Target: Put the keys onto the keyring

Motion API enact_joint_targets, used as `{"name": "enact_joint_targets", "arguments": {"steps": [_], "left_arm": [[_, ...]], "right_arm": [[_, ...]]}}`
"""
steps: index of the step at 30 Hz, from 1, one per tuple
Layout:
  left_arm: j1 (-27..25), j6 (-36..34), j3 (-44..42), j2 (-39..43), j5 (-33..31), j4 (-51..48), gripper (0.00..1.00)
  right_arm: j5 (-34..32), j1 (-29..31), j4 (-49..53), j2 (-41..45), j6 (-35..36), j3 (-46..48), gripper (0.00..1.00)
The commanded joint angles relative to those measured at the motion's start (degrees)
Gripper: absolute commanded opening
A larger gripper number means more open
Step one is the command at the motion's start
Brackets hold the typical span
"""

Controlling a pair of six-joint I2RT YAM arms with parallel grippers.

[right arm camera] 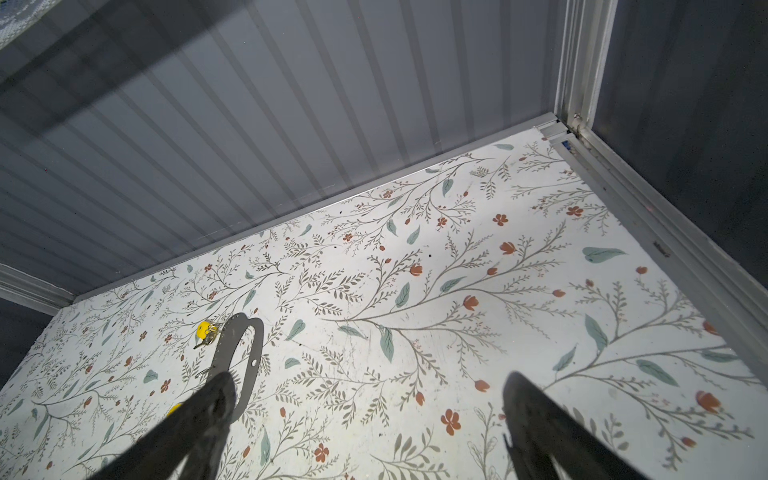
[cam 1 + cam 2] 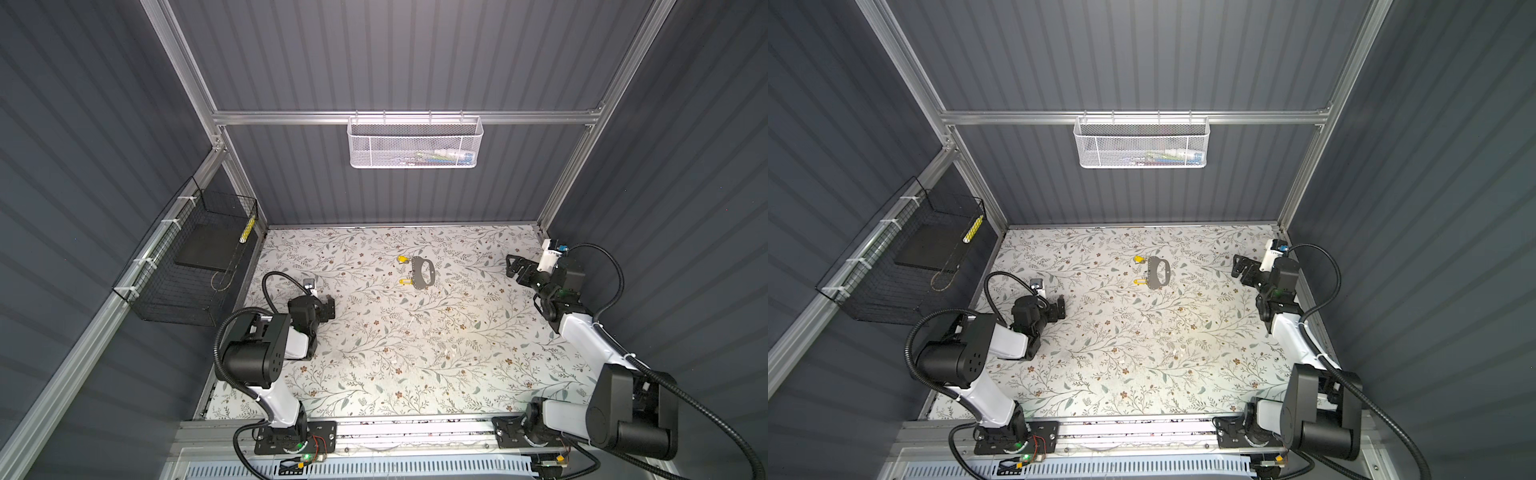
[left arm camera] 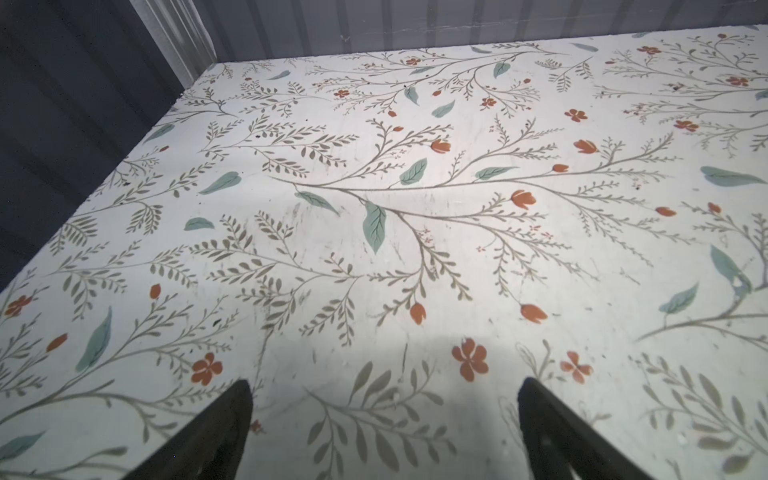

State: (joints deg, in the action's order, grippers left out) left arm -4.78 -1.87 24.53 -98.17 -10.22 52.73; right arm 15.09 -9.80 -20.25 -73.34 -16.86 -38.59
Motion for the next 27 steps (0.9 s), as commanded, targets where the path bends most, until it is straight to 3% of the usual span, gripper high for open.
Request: {"name": "enact_joint_targets", "arguments": {"steps": [1,5,27], "left_arm": [[0.6,0.5,2.6,-0.5,0.2,0.0,1.0],[0.6,0.6,2.8,-0.2,0.0,-1.0,1.0],[0.6,0.6,2.8,-0.2,-0.1,-1.1,1.0]], "right_arm": [[-0.9,-0.3,-10.6,0.0,0.7,3.6,0.99],[-2.5,-0.2,-16.4,0.1,1.5,6.7,0.99],[-6.1,-0.5,-19.8,2.0,6.6,14.2,0.99]]}}
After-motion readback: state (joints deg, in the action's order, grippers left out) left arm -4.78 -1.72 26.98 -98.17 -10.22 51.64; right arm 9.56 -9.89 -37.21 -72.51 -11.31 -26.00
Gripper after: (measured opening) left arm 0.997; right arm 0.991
